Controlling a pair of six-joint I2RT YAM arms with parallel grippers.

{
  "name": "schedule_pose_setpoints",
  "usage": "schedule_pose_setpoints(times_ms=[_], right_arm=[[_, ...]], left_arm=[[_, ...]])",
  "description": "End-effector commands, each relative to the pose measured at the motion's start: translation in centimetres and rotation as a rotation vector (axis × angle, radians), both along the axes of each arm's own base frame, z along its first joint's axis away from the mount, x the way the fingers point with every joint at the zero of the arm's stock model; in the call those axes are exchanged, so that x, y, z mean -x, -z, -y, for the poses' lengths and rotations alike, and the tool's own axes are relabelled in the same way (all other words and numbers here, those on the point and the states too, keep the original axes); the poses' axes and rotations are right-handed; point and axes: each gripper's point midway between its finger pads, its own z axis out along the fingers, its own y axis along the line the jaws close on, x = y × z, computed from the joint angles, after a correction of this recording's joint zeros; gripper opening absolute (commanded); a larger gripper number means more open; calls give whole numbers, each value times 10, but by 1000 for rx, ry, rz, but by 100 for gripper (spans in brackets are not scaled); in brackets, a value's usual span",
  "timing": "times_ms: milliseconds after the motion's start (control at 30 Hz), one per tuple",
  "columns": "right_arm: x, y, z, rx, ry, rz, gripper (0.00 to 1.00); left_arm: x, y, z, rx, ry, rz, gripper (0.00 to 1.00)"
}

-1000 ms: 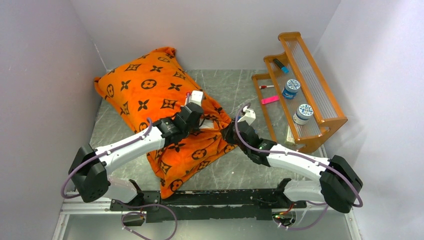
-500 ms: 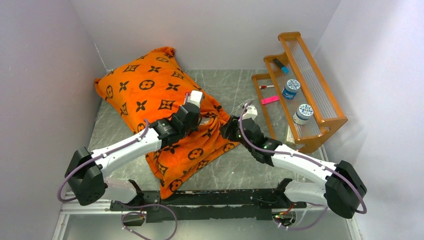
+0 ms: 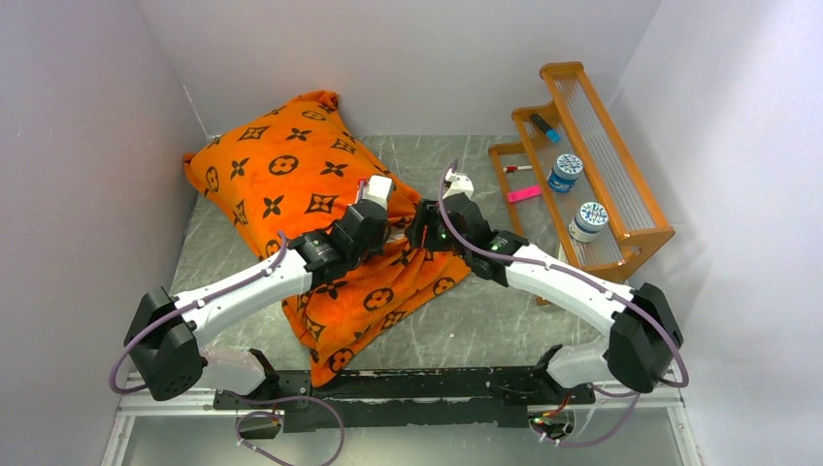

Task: Remove the pillowcase from the pillow
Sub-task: Remove the pillow from the pillowcase.

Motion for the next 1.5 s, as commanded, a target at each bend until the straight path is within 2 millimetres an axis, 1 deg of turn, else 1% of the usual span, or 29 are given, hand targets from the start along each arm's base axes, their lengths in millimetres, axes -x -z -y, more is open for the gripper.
schedule_pose_setpoints(times_ms=[0,133,200,267,367,467,633,667,733,867,1033,1100,1167,1233,1267,1333,1400,1467], right_arm=[[0,-8,-20,-16,-74,-34,64],[-4,-2,-27,-13,-81,-52,66],[-6,11,-26,41,-71,-75,66],[-5,29,-18,124,-61,-110,67],[2,62,2,250,-27,-173,66],[14,90,24,347,-7,-222,62],[36,127,70,514,50,-287,56],[40,132,79,541,69,-294,53],[49,140,89,558,83,-313,50],[60,146,92,503,90,-330,44],[68,159,104,502,127,-341,36],[71,168,104,492,123,-344,33],[75,180,98,458,98,-356,28],[70,181,79,378,53,-323,25],[68,180,70,339,29,-304,21],[62,176,55,272,-10,-257,13],[55,168,40,201,-41,-205,7],[52,157,26,118,-78,-161,1]], left_arm=[[8,16,-21,-99,-18,-37,5],[9,17,-20,-94,-17,-37,5],[8,17,-21,-96,-23,-38,5],[8,16,-23,-104,-37,-40,5],[8,15,-31,-110,-78,-39,5],[10,17,-38,-117,-107,-42,5],[12,21,-46,-134,-137,-42,5],[12,21,-46,-136,-137,-41,5],[12,21,-46,-137,-135,-41,5],[12,22,-48,-141,-144,-41,5],[12,20,-55,-157,-163,-30,5],[13,21,-57,-173,-167,-37,5],[15,23,-55,-172,-155,-49,5],[16,22,-49,-147,-122,-52,5],[17,21,-44,-126,-100,-52,6],[19,17,-31,-72,-34,-46,11],[22,12,-17,-20,34,-41,20],[25,7,-4,20,89,-39,30]])
